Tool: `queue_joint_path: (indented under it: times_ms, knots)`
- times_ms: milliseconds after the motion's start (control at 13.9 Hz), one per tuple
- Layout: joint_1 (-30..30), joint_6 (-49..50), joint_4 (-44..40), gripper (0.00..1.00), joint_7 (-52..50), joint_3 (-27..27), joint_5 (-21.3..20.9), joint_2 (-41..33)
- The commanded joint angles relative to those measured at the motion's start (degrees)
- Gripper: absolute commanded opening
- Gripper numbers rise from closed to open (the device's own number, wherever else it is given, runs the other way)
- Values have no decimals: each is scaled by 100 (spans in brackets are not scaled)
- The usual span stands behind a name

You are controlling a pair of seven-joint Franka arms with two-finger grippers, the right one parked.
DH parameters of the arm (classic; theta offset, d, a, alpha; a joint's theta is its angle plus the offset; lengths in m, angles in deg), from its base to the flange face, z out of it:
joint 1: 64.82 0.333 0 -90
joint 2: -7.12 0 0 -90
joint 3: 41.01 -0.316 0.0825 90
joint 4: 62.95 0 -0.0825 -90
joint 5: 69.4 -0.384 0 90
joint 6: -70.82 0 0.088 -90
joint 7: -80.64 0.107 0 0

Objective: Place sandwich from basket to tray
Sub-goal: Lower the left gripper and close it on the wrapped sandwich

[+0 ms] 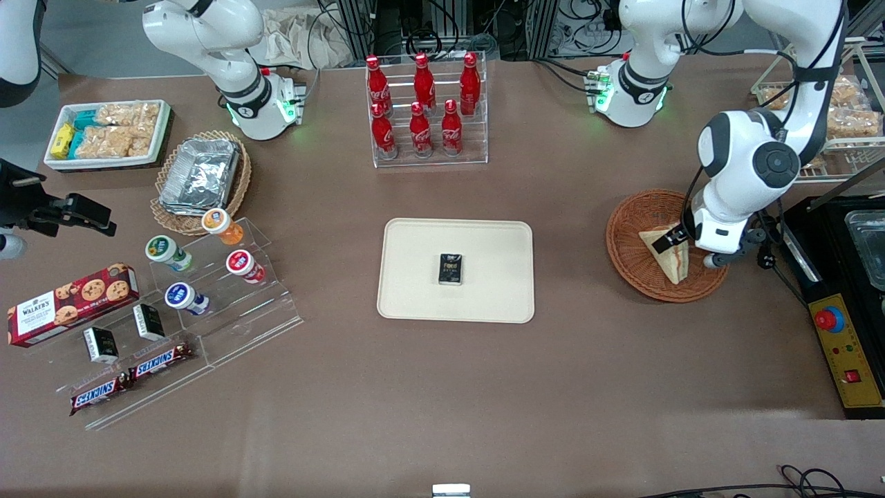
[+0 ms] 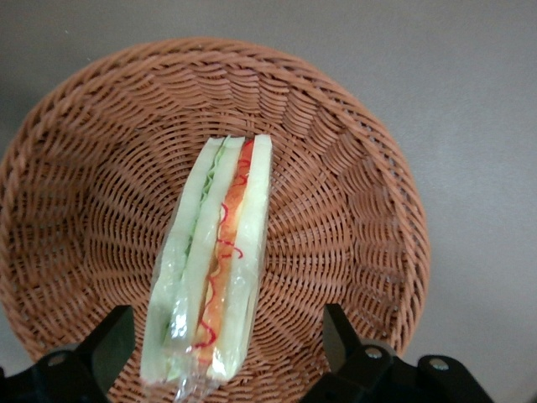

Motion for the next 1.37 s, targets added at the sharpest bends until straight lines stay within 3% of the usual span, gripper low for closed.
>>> queue_joint_path:
  times_ms: [0,144,216,288,360,863,1151,1295]
  knots:
    - [4,-391,192,100,-105,19,-3,126]
    - [4,-742,297,97,-105,19,-3,276]
    - [-5,-874,350,79,-105,19,-3,364]
    - [-5,-937,359,44,-105,19,-3,408]
    - [-5,-937,359,2,-96,19,-12,400]
    - [-23,-491,219,0,-44,28,-47,-91]
    - [-5,746,-403,0,246,10,-82,-759]
    - [4,1991,-1323,0,447,10,-82,-848]
